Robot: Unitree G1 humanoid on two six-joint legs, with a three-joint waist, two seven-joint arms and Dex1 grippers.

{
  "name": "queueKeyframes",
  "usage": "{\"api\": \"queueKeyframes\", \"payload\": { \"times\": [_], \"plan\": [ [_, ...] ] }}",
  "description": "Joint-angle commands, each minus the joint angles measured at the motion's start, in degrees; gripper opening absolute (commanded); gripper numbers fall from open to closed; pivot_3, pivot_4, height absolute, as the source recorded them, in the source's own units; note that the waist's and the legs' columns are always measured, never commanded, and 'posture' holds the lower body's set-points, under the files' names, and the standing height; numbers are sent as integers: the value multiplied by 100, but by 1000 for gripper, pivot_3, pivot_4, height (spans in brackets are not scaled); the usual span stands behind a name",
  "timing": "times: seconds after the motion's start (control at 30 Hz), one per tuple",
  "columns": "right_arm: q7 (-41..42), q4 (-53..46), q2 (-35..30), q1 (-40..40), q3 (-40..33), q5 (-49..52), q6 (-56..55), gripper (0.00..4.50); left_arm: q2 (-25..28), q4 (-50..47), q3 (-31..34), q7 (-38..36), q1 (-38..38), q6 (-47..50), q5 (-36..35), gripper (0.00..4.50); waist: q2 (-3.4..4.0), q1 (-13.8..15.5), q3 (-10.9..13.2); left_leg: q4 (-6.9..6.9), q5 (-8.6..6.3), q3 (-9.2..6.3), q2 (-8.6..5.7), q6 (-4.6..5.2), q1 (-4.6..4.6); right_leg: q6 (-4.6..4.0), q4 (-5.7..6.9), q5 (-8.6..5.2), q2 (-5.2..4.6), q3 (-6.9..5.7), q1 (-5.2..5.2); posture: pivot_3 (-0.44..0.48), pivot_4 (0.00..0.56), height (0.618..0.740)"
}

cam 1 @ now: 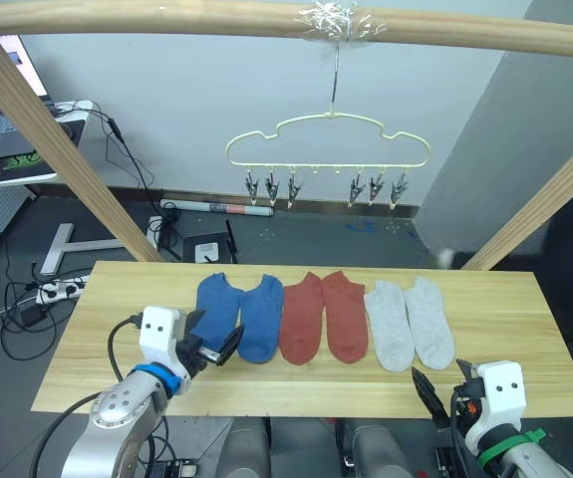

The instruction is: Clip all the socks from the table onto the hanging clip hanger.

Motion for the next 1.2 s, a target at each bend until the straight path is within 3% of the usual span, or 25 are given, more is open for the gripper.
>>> {"api": "queueKeyframes", "payload": {
  "times": [0.03,0.33,0.53,0.63,0.77,1.2],
  "plan": [
    [21,-77,16,0,0,-42,-44,4500,7,-42,66,-9,-44,-17,-76,4472,0,0,0,0,0,0,0,0,0,0,0,0,0,0,0,76,234,740],
    [73,-344,-61,-228,-132,226,257,4500,-13,213,132,18,-516,643,-472,4472,-1,-1,-1,4,0,-2,0,0,0,1,8,1,3,-2,1,78,231,740],
    [175,-623,-303,-766,-478,598,755,4500,-106,339,-17,139,-947,420,-261,4472,-2,1,-1,15,1,-5,-1,0,2,8,22,5,9,-1,3,76,229,740],
    [244,-820,-506,-1075,-635,836,1047,4500,-175,432,-10,203,-1142,284,-219,3851,-3,1,-2,17,1,-7,0,1,2,44,22,26,12,-2,5,76,226,740],
    [326,-1010,-838,-1597,-875,1204,1484,4500,-242,581,-103,353,-1525,43,9,2672,-3,3,-2,17,1,-10,0,1,1,51,22,30,16,-2,5,79,223,740],
    [542,-1144,-2590,-4120,-1872,3416,3114,4500,-1013,1630,-414,1234,-3284,-923,724,2672,-8,9,-3,34,3,-17,-8,3,-2,69,26,43,19,-4,17,64,224,740]
  ]
}}
